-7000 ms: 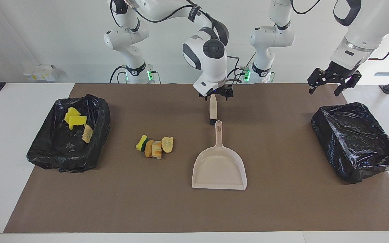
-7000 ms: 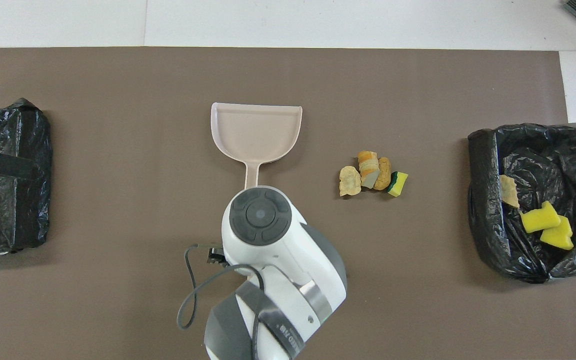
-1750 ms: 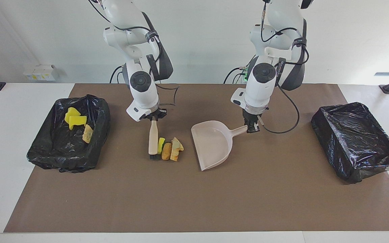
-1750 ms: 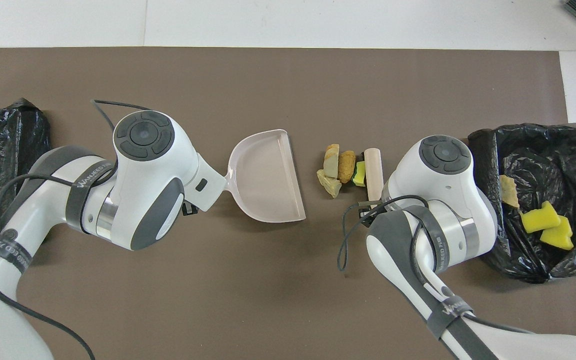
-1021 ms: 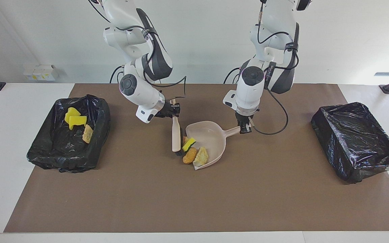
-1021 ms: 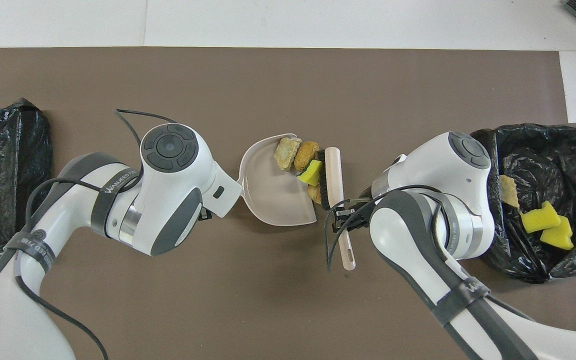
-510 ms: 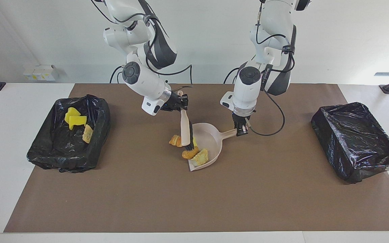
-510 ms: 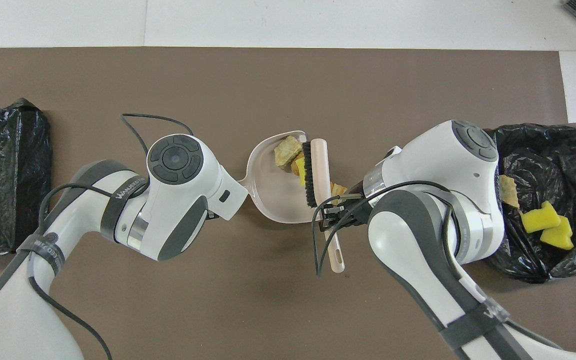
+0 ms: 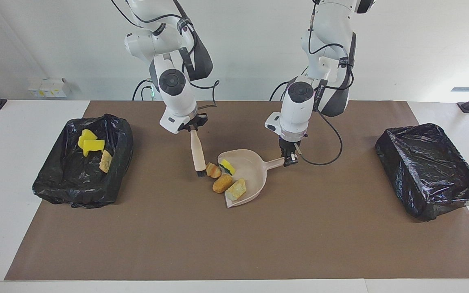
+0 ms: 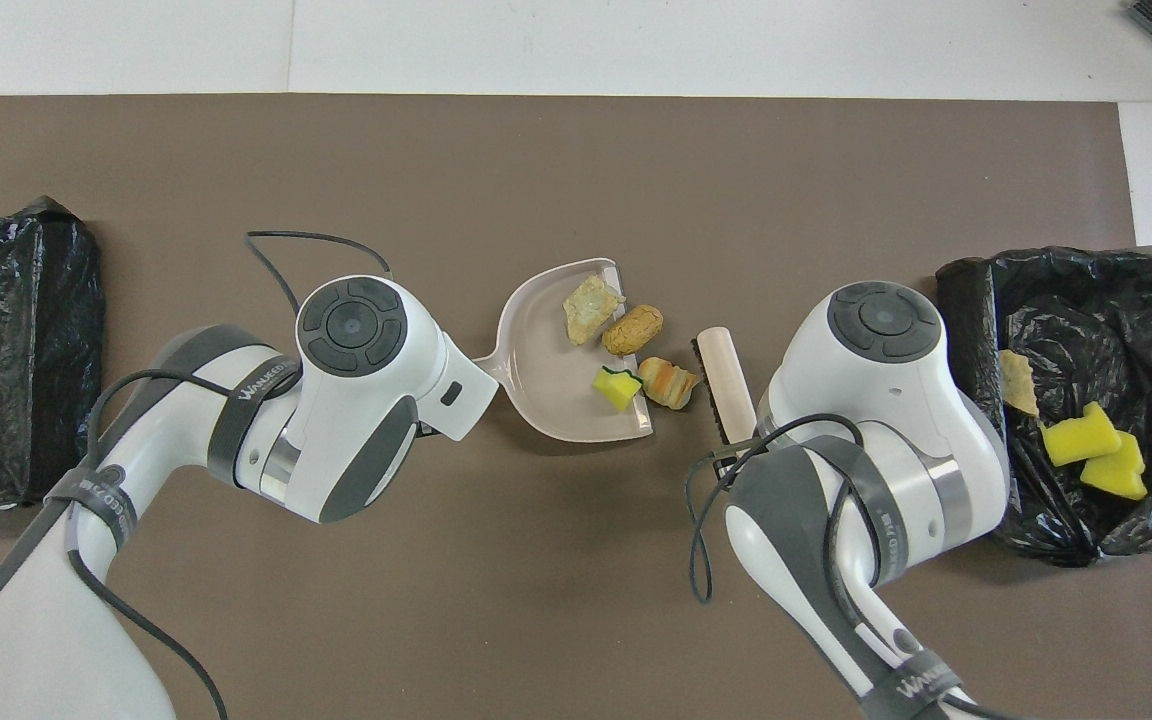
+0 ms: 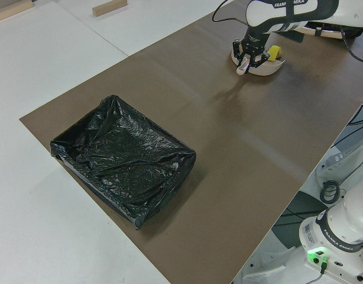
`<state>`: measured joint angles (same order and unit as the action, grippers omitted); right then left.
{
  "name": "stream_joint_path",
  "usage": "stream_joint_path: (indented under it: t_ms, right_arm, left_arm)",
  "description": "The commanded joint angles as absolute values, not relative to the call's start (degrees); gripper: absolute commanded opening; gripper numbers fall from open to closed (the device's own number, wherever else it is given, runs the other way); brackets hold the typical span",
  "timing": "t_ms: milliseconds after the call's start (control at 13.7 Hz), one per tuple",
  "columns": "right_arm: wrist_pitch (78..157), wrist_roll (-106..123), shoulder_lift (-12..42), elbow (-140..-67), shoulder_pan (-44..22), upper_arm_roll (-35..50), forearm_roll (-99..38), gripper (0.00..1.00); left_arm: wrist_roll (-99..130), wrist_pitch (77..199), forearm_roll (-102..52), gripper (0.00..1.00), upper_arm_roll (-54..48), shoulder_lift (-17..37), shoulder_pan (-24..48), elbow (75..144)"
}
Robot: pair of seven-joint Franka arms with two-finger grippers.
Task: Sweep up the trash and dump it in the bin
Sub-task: 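Sweep the remaining crusts into the dustpan with the brush in the right gripper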
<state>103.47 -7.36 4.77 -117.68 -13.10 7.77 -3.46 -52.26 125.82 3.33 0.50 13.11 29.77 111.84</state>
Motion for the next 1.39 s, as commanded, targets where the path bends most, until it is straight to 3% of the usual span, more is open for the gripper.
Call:
stream_joint_path:
  t_ms: [0,583,875,1312]
  right_arm:
    - [107.91,-7.12,5.54,-120.93,-12.83,8.26,-0.97,0.00]
    - [116.46,-8.26,9.05,-117.97,-18.80,8.61,-22.76,0.00]
    - [111.64,-10.80,7.30,-115.76,-18.99,8.09,-21.89,0.00]
    - [101.52,-13.63,7.38,-109.07,-17.58,8.09,-6.88,0.00]
  left_arm:
    - [-51.24,126.48,4.22,0.00,1.06,12.83,30.23,113.12]
    - [-53.51,125.77,4.31,0.00,1.06,12.31,30.67,113.99]
    - [-59.49,125.77,4.31,0.00,1.05,11.51,30.59,115.49]
    - [-61.26,125.86,4.31,0.00,1.14,11.34,30.50,115.93]
